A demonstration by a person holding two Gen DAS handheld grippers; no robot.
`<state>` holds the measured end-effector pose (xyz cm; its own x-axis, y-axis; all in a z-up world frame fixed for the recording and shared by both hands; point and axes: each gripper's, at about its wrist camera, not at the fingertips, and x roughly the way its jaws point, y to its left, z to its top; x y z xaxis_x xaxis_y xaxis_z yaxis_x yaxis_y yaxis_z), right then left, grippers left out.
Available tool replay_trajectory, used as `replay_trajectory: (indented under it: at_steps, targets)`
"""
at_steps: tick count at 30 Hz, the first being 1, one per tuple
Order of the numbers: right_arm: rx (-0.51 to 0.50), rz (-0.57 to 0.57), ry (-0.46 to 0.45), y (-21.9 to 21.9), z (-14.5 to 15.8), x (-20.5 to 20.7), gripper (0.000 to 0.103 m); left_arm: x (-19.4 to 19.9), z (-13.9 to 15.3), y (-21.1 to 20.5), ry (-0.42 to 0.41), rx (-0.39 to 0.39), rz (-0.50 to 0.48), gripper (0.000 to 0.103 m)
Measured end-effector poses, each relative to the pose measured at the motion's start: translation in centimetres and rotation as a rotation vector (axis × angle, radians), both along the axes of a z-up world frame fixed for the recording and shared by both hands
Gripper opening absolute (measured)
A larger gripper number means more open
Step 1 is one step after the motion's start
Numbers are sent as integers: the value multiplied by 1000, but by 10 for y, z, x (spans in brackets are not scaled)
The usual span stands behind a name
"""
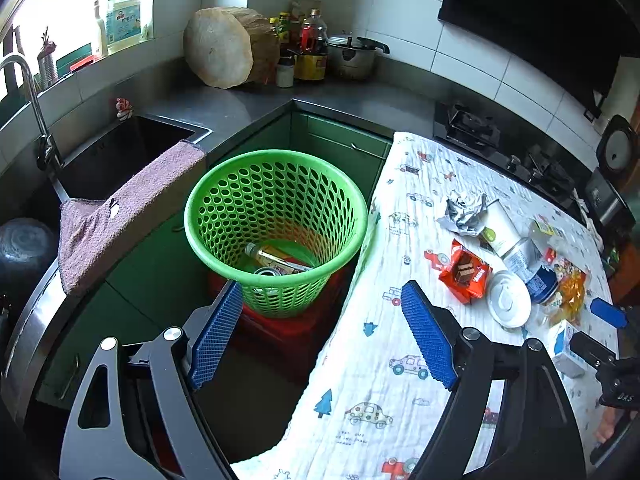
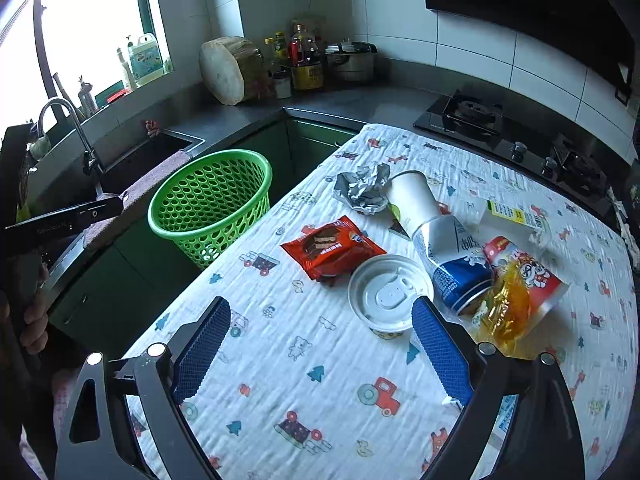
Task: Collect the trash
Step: 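Move both tools back over the table toward the remaining trash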
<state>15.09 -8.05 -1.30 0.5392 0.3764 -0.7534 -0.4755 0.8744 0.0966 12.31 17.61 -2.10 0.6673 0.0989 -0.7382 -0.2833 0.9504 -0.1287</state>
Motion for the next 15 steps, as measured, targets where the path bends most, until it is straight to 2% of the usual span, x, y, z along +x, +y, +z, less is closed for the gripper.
replay_trajectory:
  at_steps: [15]
  targets:
    - [-83, -53, 70, -66, -35, -12, 89, 0, -8, -15, 1, -16, -32, 81]
